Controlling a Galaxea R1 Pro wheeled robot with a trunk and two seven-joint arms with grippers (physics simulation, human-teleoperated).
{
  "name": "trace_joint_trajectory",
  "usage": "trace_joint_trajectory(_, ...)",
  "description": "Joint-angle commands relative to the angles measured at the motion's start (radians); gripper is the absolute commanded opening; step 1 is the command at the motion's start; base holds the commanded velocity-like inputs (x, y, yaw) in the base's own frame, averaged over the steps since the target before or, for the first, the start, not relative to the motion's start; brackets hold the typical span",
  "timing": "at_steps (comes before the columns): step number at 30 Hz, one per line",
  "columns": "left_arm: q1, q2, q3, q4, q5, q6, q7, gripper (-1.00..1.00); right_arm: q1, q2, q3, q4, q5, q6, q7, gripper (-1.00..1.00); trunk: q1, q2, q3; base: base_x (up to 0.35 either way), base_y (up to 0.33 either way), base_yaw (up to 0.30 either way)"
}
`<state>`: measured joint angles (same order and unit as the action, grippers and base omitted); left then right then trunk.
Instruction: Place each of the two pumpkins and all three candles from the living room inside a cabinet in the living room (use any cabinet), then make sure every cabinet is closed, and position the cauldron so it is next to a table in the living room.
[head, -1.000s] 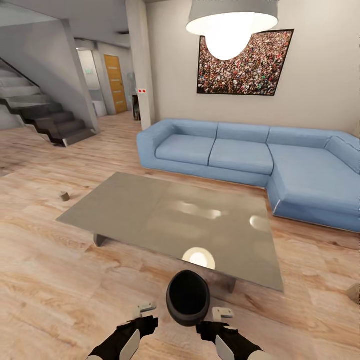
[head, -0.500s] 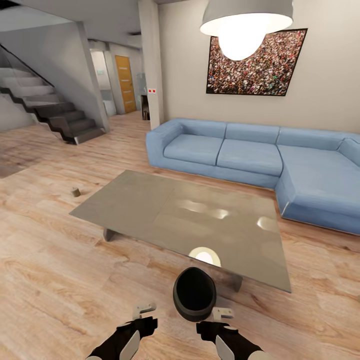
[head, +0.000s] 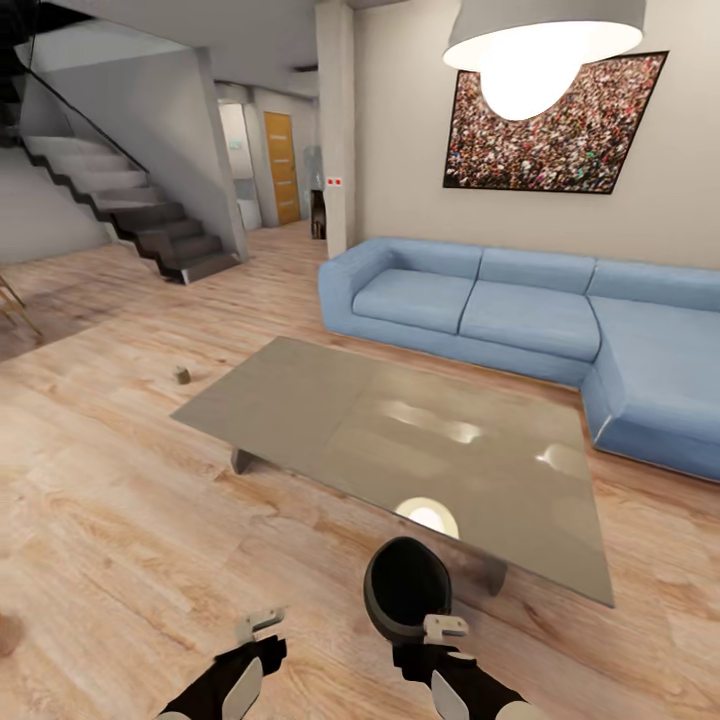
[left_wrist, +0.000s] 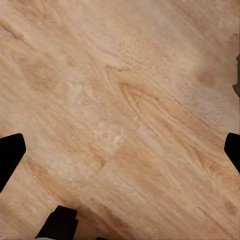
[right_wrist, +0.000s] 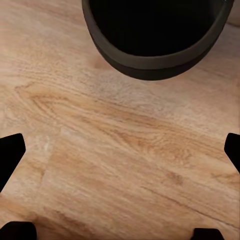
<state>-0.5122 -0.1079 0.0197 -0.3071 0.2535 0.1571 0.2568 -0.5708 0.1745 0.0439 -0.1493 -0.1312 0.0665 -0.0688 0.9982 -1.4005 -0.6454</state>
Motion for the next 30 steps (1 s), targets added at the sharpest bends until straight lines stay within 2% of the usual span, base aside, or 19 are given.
trace_joint_trajectory(1, 0.0, -0.001, 0.004, -0.001, 0.004, 0.005, 0.01, 1.0, 0.0, 0.0, 0.005, -0.003, -0.01, 0.006, -0.005, 1.0, 0.0, 0.0, -0.001, 0.0, 0.0, 0.181)
trace_joint_trajectory(30, 0.0, 0.0, 0.006, 0.0, 0.003, 0.0, 0.019, 1.0, 0.0, 0.0, 0.005, -0.003, -0.01, 0.006, -0.005, 1.0, 0.0, 0.0, 0.0, 0.0, 0.0, 0.19)
